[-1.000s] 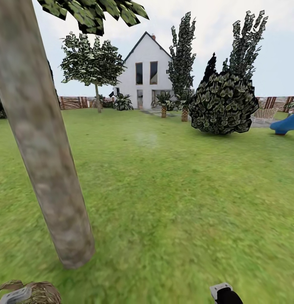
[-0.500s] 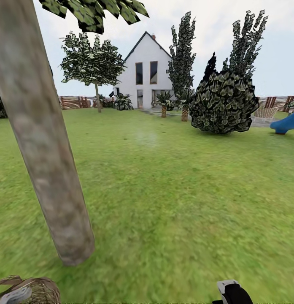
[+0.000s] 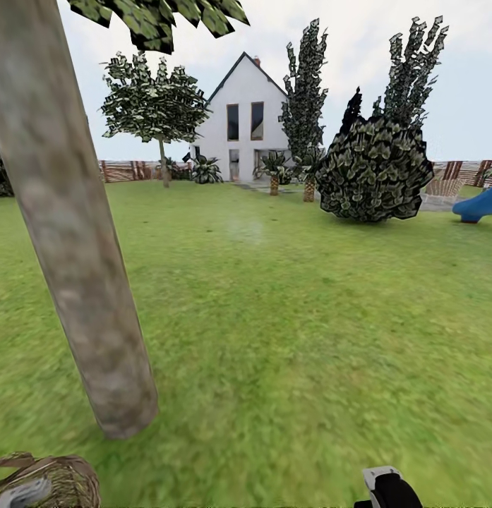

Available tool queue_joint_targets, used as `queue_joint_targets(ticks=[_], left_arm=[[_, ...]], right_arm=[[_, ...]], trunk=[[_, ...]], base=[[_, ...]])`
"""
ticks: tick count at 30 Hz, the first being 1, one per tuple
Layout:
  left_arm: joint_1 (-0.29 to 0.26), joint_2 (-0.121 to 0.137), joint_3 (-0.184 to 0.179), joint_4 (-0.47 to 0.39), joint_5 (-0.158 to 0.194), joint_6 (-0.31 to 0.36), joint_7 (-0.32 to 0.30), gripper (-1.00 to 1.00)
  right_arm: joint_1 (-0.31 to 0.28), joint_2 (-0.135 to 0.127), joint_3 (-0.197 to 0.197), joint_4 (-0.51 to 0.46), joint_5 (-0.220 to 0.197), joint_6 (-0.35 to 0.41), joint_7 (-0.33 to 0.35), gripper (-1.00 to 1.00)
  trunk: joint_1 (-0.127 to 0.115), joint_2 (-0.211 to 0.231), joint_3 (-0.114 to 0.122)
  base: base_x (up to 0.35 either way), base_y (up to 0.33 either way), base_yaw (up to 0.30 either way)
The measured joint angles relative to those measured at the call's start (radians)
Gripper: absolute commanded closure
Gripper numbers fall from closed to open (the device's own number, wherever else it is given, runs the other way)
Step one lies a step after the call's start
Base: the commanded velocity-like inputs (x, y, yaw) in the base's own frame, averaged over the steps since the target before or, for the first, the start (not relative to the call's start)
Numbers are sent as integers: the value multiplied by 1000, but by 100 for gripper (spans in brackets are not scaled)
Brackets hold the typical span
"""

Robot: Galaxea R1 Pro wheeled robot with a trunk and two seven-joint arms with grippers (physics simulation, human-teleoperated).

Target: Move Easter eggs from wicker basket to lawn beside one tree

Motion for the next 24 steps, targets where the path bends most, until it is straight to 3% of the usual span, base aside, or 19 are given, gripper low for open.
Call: queue_joint_targets(ticks=[24], left_arm=[[0, -3, -1, 0, 0, 0, 0, -100]], right_arm=[[0, 2, 2, 4, 1, -2, 0, -100]], trunk=[[92, -168, -75]], base=[[0, 0, 0]])
